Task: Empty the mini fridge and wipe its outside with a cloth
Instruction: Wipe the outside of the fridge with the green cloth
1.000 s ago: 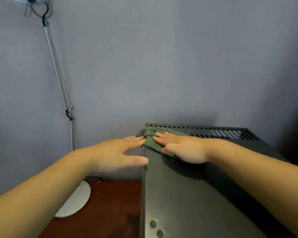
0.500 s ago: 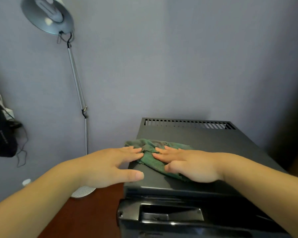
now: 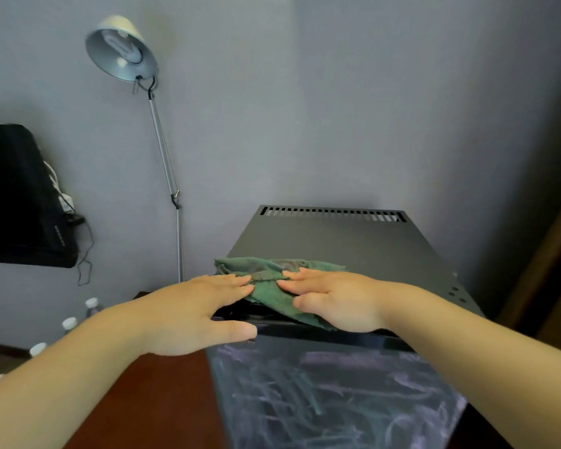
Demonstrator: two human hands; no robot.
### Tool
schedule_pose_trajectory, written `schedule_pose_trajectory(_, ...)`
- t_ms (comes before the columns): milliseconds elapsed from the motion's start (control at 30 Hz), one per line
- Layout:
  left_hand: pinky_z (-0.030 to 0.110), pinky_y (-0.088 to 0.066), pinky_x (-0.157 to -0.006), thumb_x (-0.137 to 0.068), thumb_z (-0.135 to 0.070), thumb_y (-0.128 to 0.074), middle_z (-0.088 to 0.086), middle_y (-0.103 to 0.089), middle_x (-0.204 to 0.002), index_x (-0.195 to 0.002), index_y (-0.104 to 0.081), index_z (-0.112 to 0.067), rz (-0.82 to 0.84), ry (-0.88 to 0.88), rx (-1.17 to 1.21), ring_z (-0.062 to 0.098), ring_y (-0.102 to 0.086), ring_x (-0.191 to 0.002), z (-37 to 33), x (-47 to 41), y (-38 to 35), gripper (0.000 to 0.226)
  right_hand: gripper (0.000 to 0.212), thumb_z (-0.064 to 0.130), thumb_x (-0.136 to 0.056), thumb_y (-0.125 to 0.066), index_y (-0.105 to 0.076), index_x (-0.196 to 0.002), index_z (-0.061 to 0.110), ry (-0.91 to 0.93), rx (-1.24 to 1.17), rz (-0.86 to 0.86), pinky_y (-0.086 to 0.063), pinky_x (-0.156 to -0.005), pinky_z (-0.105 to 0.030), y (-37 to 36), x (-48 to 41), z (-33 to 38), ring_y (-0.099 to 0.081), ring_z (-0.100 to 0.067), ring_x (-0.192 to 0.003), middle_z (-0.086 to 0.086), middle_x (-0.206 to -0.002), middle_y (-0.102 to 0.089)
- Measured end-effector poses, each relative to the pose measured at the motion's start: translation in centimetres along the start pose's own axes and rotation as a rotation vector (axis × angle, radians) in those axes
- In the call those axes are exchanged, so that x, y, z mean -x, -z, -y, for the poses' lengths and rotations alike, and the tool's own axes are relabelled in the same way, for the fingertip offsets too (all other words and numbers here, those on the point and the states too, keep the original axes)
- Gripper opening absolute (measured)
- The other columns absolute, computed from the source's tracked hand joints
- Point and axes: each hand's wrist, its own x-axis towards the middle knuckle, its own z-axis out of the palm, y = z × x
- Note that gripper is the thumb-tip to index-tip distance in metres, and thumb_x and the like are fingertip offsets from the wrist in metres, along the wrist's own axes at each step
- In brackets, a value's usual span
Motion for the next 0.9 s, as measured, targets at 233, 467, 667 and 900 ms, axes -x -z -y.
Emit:
schedule_pose_trajectory(233,0.022,-0.011,-0.121,-0.074,-0.093,-0.026,-0.033,-0.005,-0.161,-0.157,-0.017,-0.045,-0.067,0.055,-0.021,-0.008,-0.003,-0.149,1.7,1.3,-0.4,0.096,0.049,0.038,-0.108,-0.031,-0.029,-0.157,0.035,0.016,-0.024,-0.022,-0.002,-0.117,-0.019,-0.5,-1.6,2.6,-0.006,0.001,-0.152,0.019,-0.165,-0.015)
schedule_pose_trajectory(467,0.011,-0.011,-0.111,-0.085,-0.077,-0.04,-0.036,-0.012,-0.156,-0.155,-0.024,-0.046,-0.116,-0.012,0.059,-0.018,-0.01,-0.139,4.8,1.2,0.3,0.077,0.046,0.037,-0.108,-0.033,-0.038,-0.154,0.036,0.014,-0.026,-0.089,-0.008,-0.119,-0.019,-0.9,-4.6,4.1,-0.015,0.001,-0.15,0.02,-0.162,-0.026)
schedule_pose_trajectory(667,0.014,-0.019,-0.114,-0.076,-0.083,-0.038,-0.037,-0.023,-0.153,-0.151,-0.034,-0.047,-0.145,-0.131,0.129,-0.016,-0.021,-0.14,7.4,-0.8,0.6,0.084,0.043,0.04,-0.102,-0.049,-0.05,-0.145,0.04,-0.049,0.015,-0.242,-0.022,-0.117,-0.017,-1.2,-5.0,3.7,-0.033,0.004,-0.142,0.023,-0.153,-0.042)
schedule_pose_trajectory(900,0.015,-0.022,-0.114,-0.089,-0.066,-0.056,-0.029,-0.034,-0.152,-0.149,-0.043,-0.04,-0.198,-0.301,0.123,-0.01,-0.028,-0.139,7.9,-5.0,0.8,0.066,0.042,0.048,-0.092,-0.064,-0.058,-0.134,0.051,-0.194,-0.017,-0.373,-0.033,-0.115,-0.021,-1.6,-3.8,2.9,-0.044,0.008,-0.134,0.03,-0.142,-0.052)
